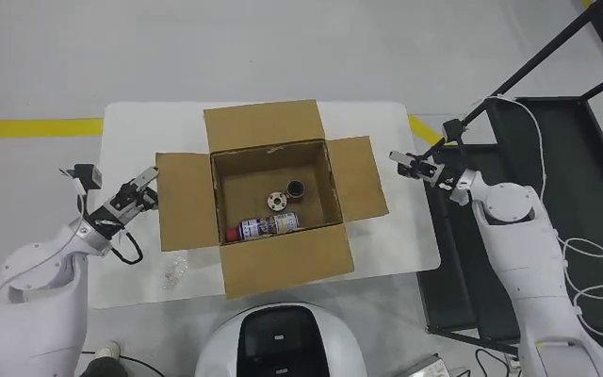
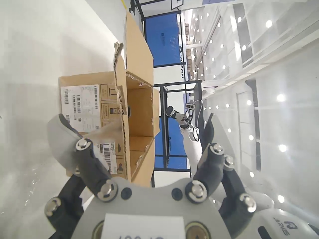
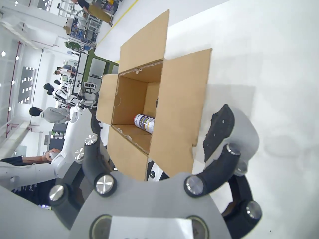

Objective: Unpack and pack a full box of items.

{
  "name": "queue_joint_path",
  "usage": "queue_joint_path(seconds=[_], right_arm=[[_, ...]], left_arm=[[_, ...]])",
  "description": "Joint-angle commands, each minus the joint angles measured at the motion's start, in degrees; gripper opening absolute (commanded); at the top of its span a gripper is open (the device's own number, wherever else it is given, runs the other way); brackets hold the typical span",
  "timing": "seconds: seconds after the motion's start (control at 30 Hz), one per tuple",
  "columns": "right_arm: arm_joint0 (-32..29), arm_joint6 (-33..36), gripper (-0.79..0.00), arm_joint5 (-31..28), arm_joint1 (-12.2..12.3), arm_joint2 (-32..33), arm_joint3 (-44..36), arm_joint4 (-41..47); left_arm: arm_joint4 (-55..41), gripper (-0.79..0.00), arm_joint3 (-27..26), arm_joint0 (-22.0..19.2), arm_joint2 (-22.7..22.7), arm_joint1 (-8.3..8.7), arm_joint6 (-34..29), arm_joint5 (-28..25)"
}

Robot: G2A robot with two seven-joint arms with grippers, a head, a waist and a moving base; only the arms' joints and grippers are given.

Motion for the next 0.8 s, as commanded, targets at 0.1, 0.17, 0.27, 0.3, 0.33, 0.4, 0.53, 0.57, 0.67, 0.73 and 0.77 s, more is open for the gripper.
queue_joint_path(seconds=[0.1, 0.17, 0.27, 0.3, 0.33, 0.4, 0.53, 0.57, 0.67, 0.73, 0.77], right_arm=[[0.58, -3.01, 0.000, 0.70, -0.12, -0.33, 4.13, -0.39], [0.77, -3.39, 0.000, 1.26, -0.25, -0.70, 5.38, 0.68], [1.27, -0.20, 0.000, 1.78, -0.52, -2.63, 6.11, 2.32], [1.43, 1.04, 0.000, 1.72, -0.66, -3.30, 6.28, 3.66], [1.58, 2.54, 0.000, 1.76, -0.77, -4.08, 6.37, 4.59], [1.90, 5.63, 0.000, 2.40, -1.06, -5.46, 6.74, 7.78], [2.97, 11.60, 0.000, 3.47, -1.38, -6.89, 7.52, 13.64], [3.16, 13.10, 0.000, 3.68, -1.44, -7.10, 7.51, 15.25], [3.41, 17.19, 0.000, 3.11, -1.54, -7.37, 6.68, 19.53], [3.30, 18.30, 0.000, 2.50, -1.58, -7.23, 5.70, 21.58], [3.14, 18.66, 0.000, 2.23, -1.64, -7.27, 4.89, 22.88]], left_arm=[[-7.21, 0.000, -2.37, -0.39, 1.07, 0.02, -3.41, 1.48], [-9.96, 0.000, -4.92, 0.00, 0.62, 0.18, -5.52, 2.22], [-11.99, 0.000, -8.53, 0.26, 0.05, 0.39, -6.67, 1.84], [-12.27, 0.000, -9.52, 0.20, 0.29, 0.41, -6.69, 1.69], [-12.71, 0.000, -10.21, 0.08, 0.77, 0.41, -6.75, 1.63], [-11.95, 0.000, -10.57, -0.45, 2.14, 0.45, -6.81, 1.97], [-10.27, 0.000, -9.13, -2.27, 6.02, 0.33, -6.06, 2.09], [-10.17, 0.000, -8.66, -2.63, 6.96, 0.28, -5.93, 2.18], [-9.16, 0.000, -7.81, -3.39, 9.30, 0.24, -6.26, 1.92], [-8.19, 0.000, -7.22, -3.59, 10.63, 0.25, -6.60, 1.14], [-7.88, 0.000, -6.91, -3.67, 11.23, 0.24, -6.63, 0.93]])
